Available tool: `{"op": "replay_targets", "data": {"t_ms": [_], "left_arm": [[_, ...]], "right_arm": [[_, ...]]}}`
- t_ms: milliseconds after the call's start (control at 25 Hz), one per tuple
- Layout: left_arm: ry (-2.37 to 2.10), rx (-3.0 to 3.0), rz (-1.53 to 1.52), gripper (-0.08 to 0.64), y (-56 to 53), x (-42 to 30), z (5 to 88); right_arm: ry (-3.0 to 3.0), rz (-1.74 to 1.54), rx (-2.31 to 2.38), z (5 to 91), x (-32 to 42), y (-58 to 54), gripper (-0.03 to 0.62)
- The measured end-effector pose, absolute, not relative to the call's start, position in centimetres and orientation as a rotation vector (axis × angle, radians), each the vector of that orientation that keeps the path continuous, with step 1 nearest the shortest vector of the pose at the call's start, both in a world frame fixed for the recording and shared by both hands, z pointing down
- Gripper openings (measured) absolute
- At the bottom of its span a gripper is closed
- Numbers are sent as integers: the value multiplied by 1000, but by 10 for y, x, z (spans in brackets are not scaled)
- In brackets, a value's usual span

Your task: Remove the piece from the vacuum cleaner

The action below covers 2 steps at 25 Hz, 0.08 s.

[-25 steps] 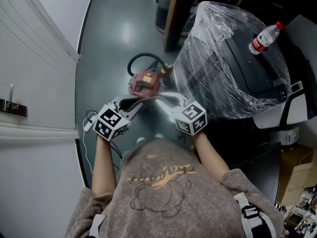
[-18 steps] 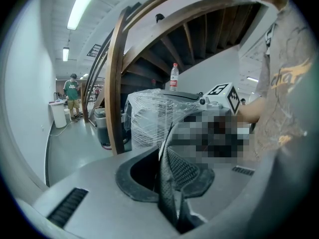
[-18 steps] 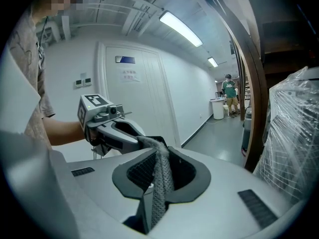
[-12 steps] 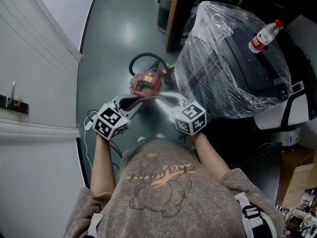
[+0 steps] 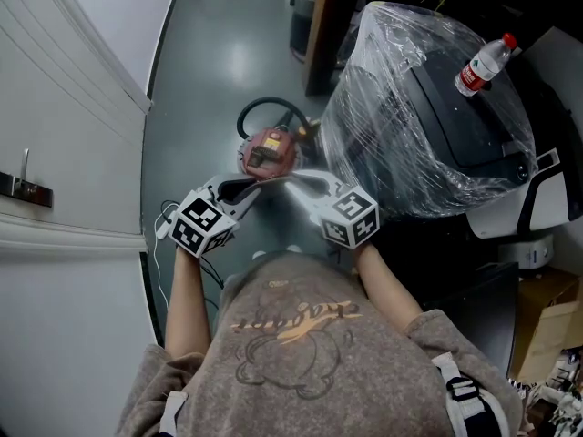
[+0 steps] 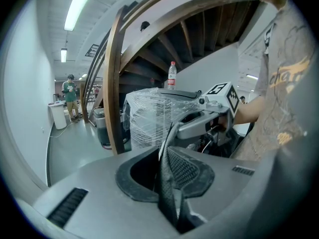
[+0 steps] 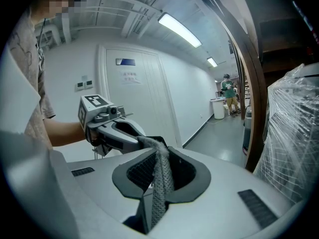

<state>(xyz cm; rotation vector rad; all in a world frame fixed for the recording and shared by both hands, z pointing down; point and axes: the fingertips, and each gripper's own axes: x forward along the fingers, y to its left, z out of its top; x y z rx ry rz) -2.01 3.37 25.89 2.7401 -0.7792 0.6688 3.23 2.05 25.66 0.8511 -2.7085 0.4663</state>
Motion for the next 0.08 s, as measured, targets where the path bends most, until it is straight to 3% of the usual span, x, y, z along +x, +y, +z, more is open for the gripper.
{"op": "replay_targets", "data": {"t_ms": [80], "left_arm": [[-780,2740,672,48,33,-19,259]], "right_arm": [[-2710,469,852,256,34,20,44]]}}
